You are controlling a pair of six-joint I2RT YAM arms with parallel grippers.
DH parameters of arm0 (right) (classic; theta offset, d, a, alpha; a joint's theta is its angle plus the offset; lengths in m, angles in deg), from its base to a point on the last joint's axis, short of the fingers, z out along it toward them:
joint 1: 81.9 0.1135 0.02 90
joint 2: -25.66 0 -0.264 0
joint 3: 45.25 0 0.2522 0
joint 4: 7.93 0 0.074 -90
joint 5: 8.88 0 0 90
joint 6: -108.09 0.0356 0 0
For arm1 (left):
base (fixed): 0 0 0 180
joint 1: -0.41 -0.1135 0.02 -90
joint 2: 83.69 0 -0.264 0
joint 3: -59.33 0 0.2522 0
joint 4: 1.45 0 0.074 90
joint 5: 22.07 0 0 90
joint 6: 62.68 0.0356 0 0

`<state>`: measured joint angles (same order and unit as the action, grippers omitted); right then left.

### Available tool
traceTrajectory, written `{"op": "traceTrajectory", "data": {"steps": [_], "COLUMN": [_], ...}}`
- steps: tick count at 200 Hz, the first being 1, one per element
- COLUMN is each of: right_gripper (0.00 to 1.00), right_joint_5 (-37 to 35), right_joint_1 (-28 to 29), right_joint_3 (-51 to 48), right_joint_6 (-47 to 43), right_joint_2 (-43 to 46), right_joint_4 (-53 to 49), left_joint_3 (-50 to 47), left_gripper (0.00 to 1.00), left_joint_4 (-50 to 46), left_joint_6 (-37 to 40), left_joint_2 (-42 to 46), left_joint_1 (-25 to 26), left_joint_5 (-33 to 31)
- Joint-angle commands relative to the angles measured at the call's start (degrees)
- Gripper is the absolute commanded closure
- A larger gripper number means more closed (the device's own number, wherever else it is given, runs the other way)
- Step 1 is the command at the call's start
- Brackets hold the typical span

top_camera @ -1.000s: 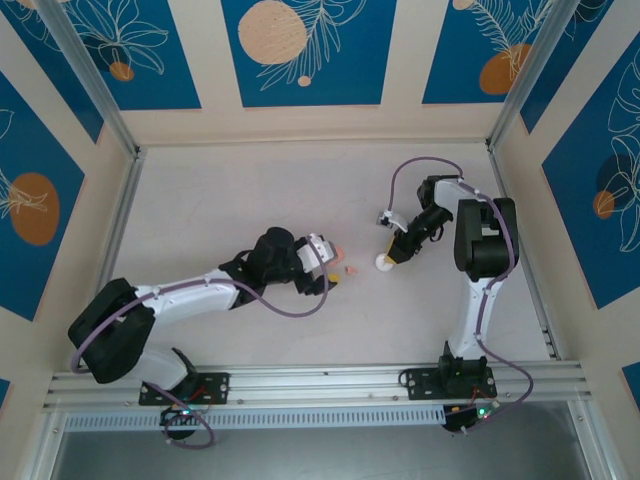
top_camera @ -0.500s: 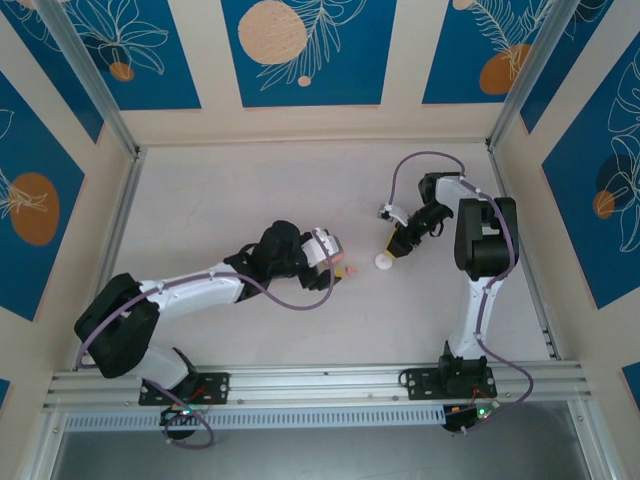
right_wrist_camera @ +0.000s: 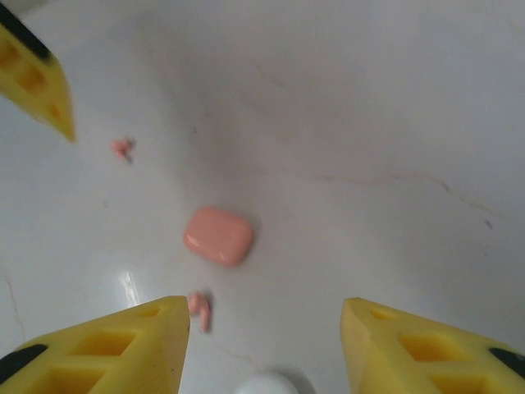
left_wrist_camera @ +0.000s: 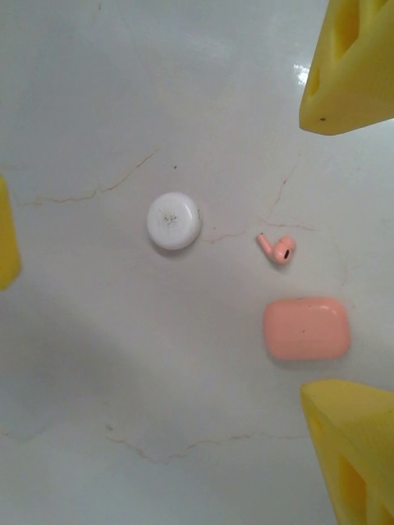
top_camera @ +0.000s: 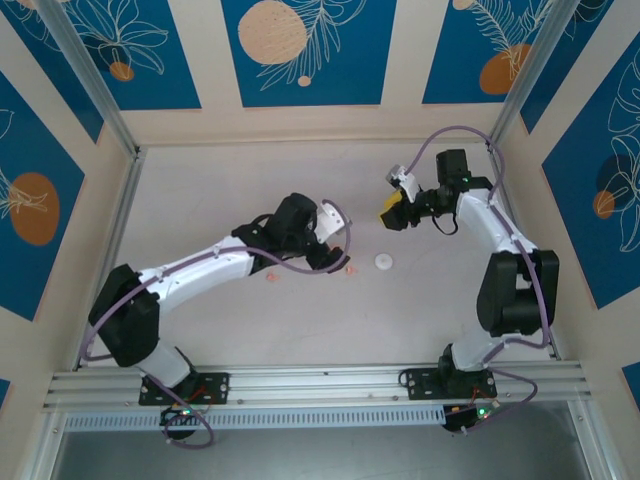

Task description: Insert the wireless bluetooth earbuds into the charging case

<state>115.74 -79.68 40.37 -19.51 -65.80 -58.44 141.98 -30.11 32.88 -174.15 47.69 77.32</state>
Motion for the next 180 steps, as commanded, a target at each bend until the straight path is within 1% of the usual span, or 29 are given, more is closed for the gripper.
{"op": "traceTrajectory", "data": {"steps": [1, 11, 19, 41, 57, 75, 102, 135, 148, 165, 180], "right_gripper": [0.49, 0.48, 0.45, 0.4, 0.4, 0.4, 0.4, 0.4, 0.4, 0.4, 0.4], "right_joint_5": [3.19, 2.51, 1.14, -3.4, -6.29, -6.96, -7.02, -8.29, -8.63, -9.26, -9.63], "right_joint_1": [-0.28, -0.69, -1.09, -1.87, -1.93, -1.89, -1.27, -0.03, 0.16, 0.41, 0.51], "right_joint_3": [-3.57, -4.67, -5.71, -8.34, -10.86, -15.25, -22.33, -27.51, -28.48, -29.14, -29.34], "right_joint_6": [13.49, 18.19, 23.16, 34.03, 38.93, 42.48, 46.58, 48.39, 48.33, 47.9, 47.07], "right_joint_2": [3.25, 5.13, 6.64, 10.5, 13.41, 17.26, 23.25, 28.81, 30.24, 31.82, 32.85], "right_joint_4": [9.28, 11.36, 13.4, 15.3, 14.87, 16.05, 19.22, 19.8, 19.24, 18.29, 17.33], "left_joint_3": [7.13, 9.56, 10.87, 12.29, 13.59, 17.5, 23.94, 29.76, 32.19, 35.72, 38.17], "left_gripper": [0.21, 0.2, 0.19, 0.19, 0.2, 0.21, 0.23, 0.25, 0.29, 0.36, 0.39], "left_joint_4": [-14.41, -17.54, -19.19, -20.87, -22.09, -26.29, -32.69, -36.15, -37.63, -40.14, -41.91], "left_joint_6": [-4.58, -5.47, -6.0, -6.78, -7.68, -7.85, -7.3, -6.09, -5.75, -5.48, -5.56], "left_joint_2": [-3.28, -4.51, -5.37, -7.05, -8.74, -11.85, -17.03, -22.64, -25.04, -28.46, -31.26], "left_joint_1": [-0.21, -0.33, -0.35, -0.59, -0.6, -0.64, -0.68, -0.98, -1.5, -2.34, -3.21], "left_joint_5": [1.62, 2.41, 2.73, 3.09, 1.6, -0.23, -3.0, -4.63, -4.51, -3.03, -1.94]}}
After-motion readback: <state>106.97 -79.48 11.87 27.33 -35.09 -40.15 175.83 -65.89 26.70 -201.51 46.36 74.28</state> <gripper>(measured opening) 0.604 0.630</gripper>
